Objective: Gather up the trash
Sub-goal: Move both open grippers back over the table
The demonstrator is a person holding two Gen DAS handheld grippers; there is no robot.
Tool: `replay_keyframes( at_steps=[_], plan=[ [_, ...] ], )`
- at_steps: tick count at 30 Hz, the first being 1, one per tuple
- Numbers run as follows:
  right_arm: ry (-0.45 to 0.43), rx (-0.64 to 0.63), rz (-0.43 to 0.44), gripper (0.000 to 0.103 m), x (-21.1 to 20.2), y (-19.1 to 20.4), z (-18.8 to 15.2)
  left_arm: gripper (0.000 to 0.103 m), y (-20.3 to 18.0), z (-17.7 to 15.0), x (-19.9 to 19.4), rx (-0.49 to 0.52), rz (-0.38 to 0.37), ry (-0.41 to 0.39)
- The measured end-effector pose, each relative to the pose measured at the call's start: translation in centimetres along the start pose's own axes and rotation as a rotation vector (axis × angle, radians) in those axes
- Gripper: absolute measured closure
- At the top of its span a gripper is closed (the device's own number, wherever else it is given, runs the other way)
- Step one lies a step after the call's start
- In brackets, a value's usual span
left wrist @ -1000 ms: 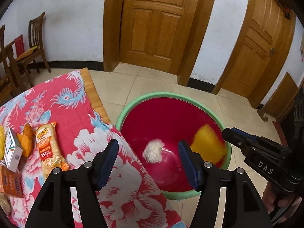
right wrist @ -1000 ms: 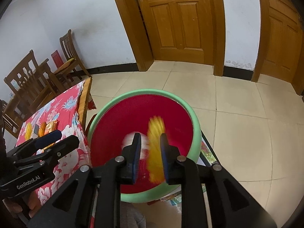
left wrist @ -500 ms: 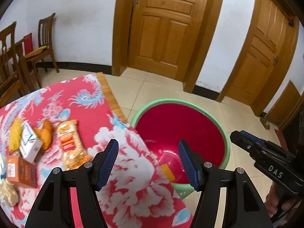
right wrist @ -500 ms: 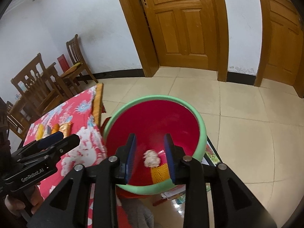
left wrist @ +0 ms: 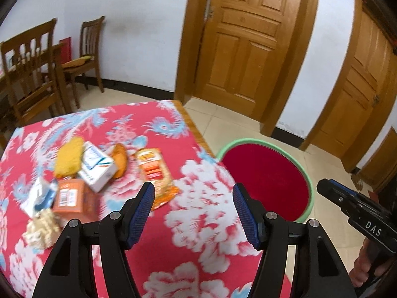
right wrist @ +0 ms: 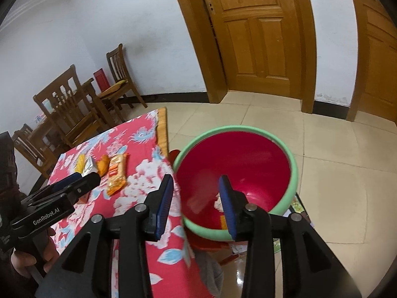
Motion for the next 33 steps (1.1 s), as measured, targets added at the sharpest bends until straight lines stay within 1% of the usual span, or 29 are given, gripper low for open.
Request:
replay_keyframes(
  at_steps=[9, 13, 19, 29, 33],
  plan=[
    [0.015, -0.044, 0.025, 0.063, 0.1, 3.1, -0.8, 0.036, 4.2, -1.4, -1.8, -0.077, 0.044, -0.025],
    [0.019, -0.057, 0.032, 0.059, 0.3, 4.4, -1.1, 0.036, 6.4, -2.0, -2.5, -0.115, 0.07, -0.036],
    [0.038, -0.08, 0.036, 0.058, 0.9, 6.2, -1.5, 0.036, 9.8, -3.1, -3.3, -0.174, 0.116, -0.048],
    [0.065, -0.118, 0.037, 0.056, 1.9, 8.7, -1.9, 0.036, 15.2, -5.3, -2.8, -0.259, 0.197, -0.015],
    [0.078, -0.139, 0.033, 0.056, 2.5, 9.8, -2.0, 0.036, 16.5, -6.0, -2.2, -0.281, 0.21, 0.007]
  ],
)
Point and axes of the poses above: each gripper's, at about its wrist camera, not at the fingertips, and x roughly the way its jaws point, y to its left, z to its top, the point moved 5 cm from there along x, roughly the way its jaws point, and after that the axes turned 15 degrees about y, right-handed, at the moved point
